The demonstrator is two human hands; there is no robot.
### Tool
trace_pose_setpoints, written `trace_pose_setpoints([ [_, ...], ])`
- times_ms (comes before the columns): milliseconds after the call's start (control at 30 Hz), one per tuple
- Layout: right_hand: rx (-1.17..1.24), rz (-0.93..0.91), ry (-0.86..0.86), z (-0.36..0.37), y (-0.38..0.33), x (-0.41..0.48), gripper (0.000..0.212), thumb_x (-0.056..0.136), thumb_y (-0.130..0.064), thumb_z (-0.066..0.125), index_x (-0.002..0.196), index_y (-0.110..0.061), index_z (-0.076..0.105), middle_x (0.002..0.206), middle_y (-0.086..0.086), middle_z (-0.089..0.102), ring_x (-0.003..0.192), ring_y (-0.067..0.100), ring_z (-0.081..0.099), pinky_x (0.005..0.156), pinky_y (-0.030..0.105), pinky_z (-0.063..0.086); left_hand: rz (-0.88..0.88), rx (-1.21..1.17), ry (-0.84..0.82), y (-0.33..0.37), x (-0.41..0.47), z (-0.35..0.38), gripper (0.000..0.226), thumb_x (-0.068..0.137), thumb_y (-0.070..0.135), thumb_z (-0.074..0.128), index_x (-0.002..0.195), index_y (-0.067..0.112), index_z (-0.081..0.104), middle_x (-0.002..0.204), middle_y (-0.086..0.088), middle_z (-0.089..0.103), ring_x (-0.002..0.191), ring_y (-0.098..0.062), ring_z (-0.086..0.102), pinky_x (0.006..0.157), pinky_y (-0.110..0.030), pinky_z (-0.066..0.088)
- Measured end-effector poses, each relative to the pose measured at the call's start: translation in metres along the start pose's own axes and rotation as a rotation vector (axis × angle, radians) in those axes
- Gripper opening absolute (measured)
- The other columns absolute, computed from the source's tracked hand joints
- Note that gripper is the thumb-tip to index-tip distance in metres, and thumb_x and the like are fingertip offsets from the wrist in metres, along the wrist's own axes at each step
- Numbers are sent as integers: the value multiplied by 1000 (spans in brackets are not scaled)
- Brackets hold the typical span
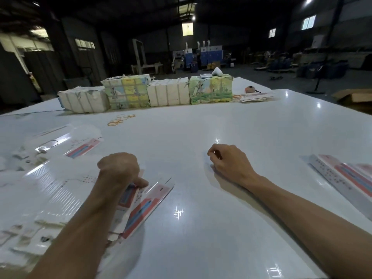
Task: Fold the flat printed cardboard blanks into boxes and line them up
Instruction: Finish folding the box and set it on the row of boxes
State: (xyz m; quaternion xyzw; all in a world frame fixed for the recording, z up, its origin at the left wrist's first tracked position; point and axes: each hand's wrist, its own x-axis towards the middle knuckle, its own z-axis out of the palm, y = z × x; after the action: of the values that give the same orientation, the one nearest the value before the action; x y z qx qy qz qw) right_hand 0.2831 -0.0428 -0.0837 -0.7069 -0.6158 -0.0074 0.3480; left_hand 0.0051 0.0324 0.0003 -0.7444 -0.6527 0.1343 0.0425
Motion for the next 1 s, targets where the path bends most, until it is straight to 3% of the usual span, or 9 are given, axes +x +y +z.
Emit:
trace_pose_setpoints([
  [300,41,32,-8,-2,2,-1,19,98,-22,52,94,-26,70,76,-12,71,78,17,65,69,31,48,-79,-73,15,-14,3,8,75,70,76,79,107,12,62,91,-2,73,84,-18,73,91,-37,60],
  [400,56,28,-14,-2,1,0,19,99,-22,53,95,-26,71,76,-13,70,79,16,65,68,29,46,-104,-158,54,-18,6,9,93,65,74,85,123,8,55,107,-8,69,99,-24,70,95,-41,59],
  [600,65,23,-21,-1,1,0,19,99,-22,53,95,-25,72,74,-13,70,79,15,66,70,31,49,-107,-295,96,-18,10,15,137,64,62,93,159,5,13,150,-23,43,135,-39,50,107,-50,52],
  [800,78,21,-30,0,4,1,18,98,-22,55,93,-25,72,70,-16,68,75,12,65,67,31,48,-113,-137,204,-8,8,18,126,68,66,89,156,10,19,160,-23,27,151,-41,28,118,-55,35],
  [1000,77,20,-43,3,7,3,19,98,-23,54,93,-27,72,74,-17,69,74,4,64,61,25,41,-125,-159,201,-4,10,18,108,70,62,89,145,7,33,144,-19,48,136,-35,49,112,-48,44],
])
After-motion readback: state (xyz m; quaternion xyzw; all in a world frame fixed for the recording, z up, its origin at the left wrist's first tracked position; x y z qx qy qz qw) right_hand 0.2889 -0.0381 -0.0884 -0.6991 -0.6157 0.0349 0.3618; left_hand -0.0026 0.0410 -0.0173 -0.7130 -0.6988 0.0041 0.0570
